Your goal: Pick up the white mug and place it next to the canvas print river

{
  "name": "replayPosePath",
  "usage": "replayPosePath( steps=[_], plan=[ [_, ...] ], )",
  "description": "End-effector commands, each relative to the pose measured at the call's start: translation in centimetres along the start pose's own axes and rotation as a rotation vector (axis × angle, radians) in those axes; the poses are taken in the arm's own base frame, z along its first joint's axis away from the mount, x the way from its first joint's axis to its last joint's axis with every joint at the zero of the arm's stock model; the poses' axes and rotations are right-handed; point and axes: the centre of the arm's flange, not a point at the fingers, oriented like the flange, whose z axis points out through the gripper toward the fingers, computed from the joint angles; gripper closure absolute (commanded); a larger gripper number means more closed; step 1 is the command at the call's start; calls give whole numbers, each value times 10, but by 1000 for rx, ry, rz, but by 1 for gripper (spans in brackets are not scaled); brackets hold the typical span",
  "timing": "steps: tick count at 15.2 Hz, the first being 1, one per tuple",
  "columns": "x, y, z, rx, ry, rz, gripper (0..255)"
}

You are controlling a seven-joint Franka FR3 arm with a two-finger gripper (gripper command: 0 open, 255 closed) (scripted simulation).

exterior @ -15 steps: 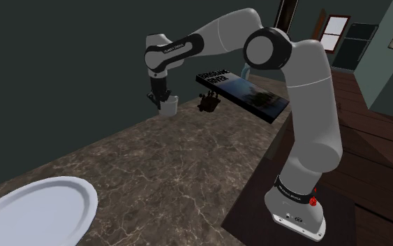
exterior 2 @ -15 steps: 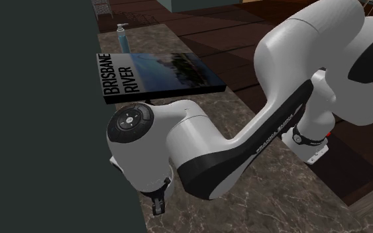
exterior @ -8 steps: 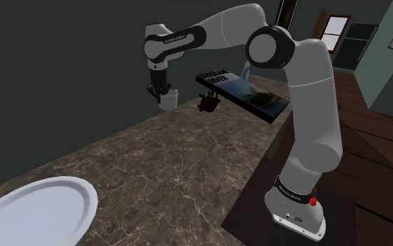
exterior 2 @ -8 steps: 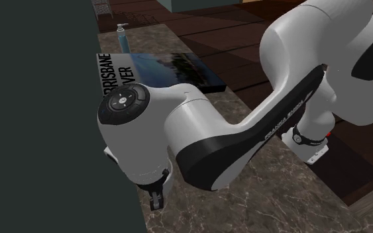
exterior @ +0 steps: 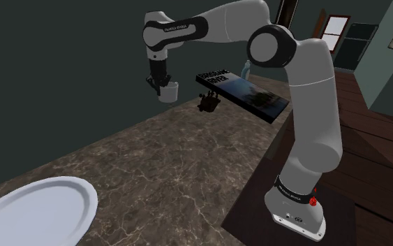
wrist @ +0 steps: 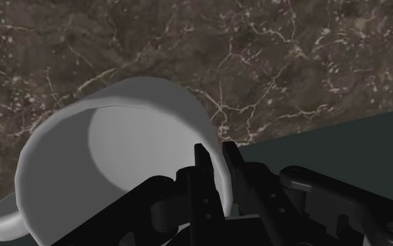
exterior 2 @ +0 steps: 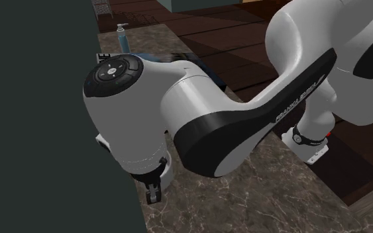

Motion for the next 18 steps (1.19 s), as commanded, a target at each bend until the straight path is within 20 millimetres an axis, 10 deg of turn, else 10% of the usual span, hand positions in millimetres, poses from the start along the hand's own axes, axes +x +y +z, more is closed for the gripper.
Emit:
replayPosePath(
  steps=[1,18],
  plan=[
    [-2,1,-10,0,0,0,255],
    [-4,5,-100,0,0,0,255]
  ],
)
